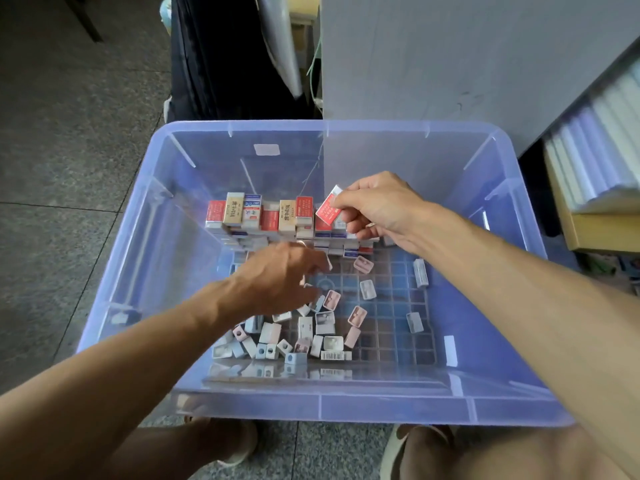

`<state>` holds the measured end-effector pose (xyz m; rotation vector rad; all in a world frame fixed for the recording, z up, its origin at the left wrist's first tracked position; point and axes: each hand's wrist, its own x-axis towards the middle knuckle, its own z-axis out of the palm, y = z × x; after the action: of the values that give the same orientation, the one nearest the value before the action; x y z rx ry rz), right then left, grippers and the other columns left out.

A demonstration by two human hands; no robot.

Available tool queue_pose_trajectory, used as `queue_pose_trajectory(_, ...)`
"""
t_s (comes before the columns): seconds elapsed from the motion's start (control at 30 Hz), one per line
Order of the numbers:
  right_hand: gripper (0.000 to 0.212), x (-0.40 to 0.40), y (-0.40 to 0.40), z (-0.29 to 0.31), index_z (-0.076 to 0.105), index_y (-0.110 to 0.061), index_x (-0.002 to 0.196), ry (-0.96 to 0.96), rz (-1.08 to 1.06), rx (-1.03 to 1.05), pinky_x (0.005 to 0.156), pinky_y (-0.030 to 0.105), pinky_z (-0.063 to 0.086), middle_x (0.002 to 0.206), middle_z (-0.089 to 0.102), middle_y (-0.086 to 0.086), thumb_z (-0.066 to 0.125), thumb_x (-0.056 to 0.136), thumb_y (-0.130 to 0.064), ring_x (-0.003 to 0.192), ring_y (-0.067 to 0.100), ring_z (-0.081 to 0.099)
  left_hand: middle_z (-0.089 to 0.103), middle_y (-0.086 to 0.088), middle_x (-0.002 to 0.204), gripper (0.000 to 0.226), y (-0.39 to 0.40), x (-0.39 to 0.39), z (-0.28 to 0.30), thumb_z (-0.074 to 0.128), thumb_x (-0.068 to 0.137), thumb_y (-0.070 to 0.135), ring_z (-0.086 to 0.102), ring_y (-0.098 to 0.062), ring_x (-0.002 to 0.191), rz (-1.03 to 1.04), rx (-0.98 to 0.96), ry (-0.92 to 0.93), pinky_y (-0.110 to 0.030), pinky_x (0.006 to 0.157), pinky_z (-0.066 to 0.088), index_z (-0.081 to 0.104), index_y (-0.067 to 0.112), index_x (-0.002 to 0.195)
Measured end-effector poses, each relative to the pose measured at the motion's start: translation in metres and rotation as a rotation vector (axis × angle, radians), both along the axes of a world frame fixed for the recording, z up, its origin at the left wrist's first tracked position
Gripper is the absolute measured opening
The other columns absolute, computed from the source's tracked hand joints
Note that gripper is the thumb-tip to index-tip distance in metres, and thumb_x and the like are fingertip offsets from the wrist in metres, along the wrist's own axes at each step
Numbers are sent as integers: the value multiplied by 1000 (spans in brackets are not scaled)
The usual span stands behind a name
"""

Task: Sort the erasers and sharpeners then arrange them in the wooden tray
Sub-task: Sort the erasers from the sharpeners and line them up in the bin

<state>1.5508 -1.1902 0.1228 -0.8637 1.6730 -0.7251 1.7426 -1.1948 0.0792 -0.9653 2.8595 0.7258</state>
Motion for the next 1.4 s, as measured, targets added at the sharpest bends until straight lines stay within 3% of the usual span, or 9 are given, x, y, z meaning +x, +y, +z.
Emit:
queue_pose_trajectory(0.13, 15, -11, 3, 3, 73, -2, 90, 30, -33, -12, 53, 25, 50, 61, 62, 1, 70, 83, -15, 54, 13, 56, 68, 3, 114, 43, 25, -13, -21, 77, 82, 29, 62, -9, 92, -220, 350, -247, -19, 76, 49, 63, 22, 122)
queue_pose_trajectory(0.3, 9, -19, 9, 5, 73, -7, 80, 59, -39, -25, 57, 25, 53, 61, 62, 0, 71, 84, -16, 56, 13, 57, 46, 8, 144, 61, 30, -11, -32, 71, 87, 35, 42, -13, 131, -341, 287, -405, -25, 102, 35, 45, 33, 142)
queue_pose_trajectory(0.37, 9, -21, 10, 6, 72, -9, 81, 72, -51, -33, 58, 24, 54, 60, 62, -1, 71, 84, -17, 55, 12, 57, 48, 1, 141, 61, 31, -7, -36, 70, 87, 28, 46, -14, 125, -356, 249, -382, -18, 92, 35, 43, 27, 142)
queue_pose_trajectory(0.43, 8, -22, 9, 6, 72, -9, 82, 79, -52, -42, 57, 23, 53, 60, 62, -2, 72, 84, -17, 53, 12, 57, 58, -1, 127, 57, 27, 1, -38, 69, 85, 15, 58, -11, 99, -330, 242, -328, -8, 74, 38, 44, 19, 136)
queue_pose_trajectory(0.53, 9, -24, 10, 6, 72, -8, 84, 87, -57, -50, 57, 23, 54, 61, 63, -1, 71, 84, -17, 52, 11, 58, 56, 10, 103, 43, 20, 12, -33, 65, 87, 10, 46, 0, 67, -284, 219, -362, -7, 51, 33, 52, 22, 126)
queue_pose_trajectory(0.73, 14, -29, 12, 4, 73, -5, 92, 91, -34, -54, 55, 22, 54, 65, 65, 1, 69, 86, -17, 54, 11, 60, 55, 4, 119, 55, 22, 20, -39, 69, 88, 25, 41, -2, 85, -257, 207, -372, -4, 60, 28, 48, 27, 139)
queue_pose_trajectory(0.93, 13, -33, 13, 6, 73, -4, 92, 107, -44, -56, 52, 20, 52, 65, 63, 1, 68, 87, -15, 51, 10, 56, 55, 2, 124, 53, 32, 13, -53, 69, 88, 22, 41, 7, 73, -231, 334, -398, -1, 60, 34, 47, 20, 135)
queue_pose_trajectory(1.13, 14, -31, 12, 3, 72, -4, 96, 123, -32, -47, 53, 20, 52, 67, 64, 2, 68, 88, -15, 52, 9, 57, 54, 13, 100, 37, 33, 6, -53, 77, 81, 18, 58, -2, 82, -74, 517, -299, -5, 61, 41, 51, 25, 106)
queue_pose_trajectory(1.4, 11, -33, 12, 4, 71, -6, 95, 118, -47, -46, 54, 21, 52, 67, 64, 2, 67, 88, -14, 53, 10, 57, 64, 13, 84, 23, 37, -13, -55, 77, 83, 28, 60, 0, 73, -71, 557, -150, -11, 59, 45, 73, 20, 105)
